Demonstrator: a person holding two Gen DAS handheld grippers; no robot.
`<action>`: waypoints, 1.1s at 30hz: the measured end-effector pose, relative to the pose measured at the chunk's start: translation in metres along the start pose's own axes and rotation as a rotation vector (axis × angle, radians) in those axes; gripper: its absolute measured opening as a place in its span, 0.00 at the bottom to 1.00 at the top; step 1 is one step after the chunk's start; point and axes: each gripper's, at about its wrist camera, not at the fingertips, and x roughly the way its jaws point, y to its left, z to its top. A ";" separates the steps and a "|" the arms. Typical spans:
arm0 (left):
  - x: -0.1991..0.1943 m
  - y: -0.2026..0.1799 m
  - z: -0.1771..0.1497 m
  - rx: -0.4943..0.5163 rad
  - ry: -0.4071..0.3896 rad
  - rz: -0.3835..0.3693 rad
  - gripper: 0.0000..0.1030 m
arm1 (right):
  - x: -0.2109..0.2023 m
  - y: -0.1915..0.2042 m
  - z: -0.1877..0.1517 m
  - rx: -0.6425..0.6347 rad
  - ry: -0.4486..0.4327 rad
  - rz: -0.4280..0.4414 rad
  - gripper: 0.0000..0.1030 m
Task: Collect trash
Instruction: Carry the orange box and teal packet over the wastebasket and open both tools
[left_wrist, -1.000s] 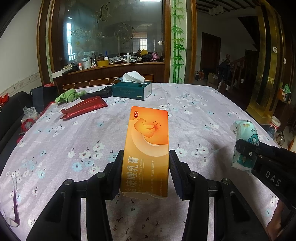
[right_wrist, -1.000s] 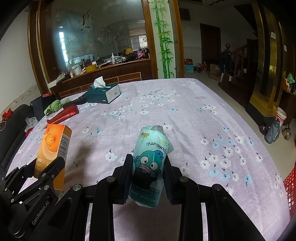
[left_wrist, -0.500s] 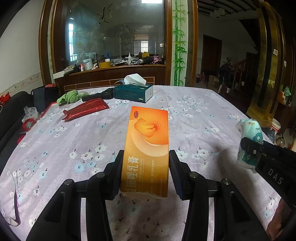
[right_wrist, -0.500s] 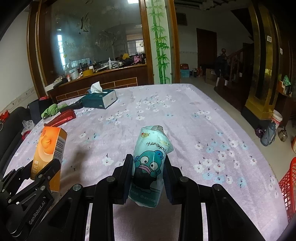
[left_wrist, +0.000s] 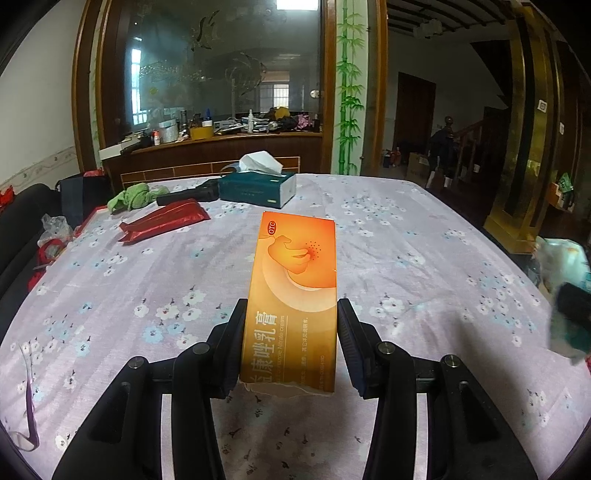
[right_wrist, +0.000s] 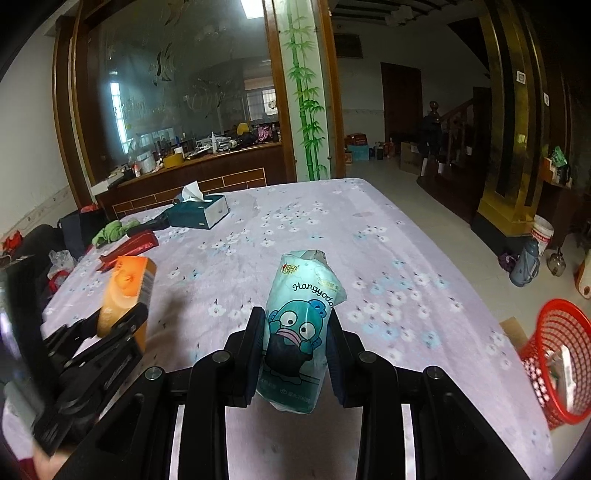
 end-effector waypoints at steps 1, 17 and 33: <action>-0.001 -0.002 0.001 0.007 0.009 -0.036 0.43 | -0.008 -0.005 -0.001 0.006 0.002 0.002 0.32; -0.052 -0.101 -0.013 0.112 0.101 -0.360 0.43 | -0.106 -0.169 -0.049 0.250 0.049 -0.084 0.33; -0.088 -0.311 -0.019 0.307 0.256 -0.741 0.44 | -0.144 -0.326 -0.069 0.489 -0.008 -0.161 0.35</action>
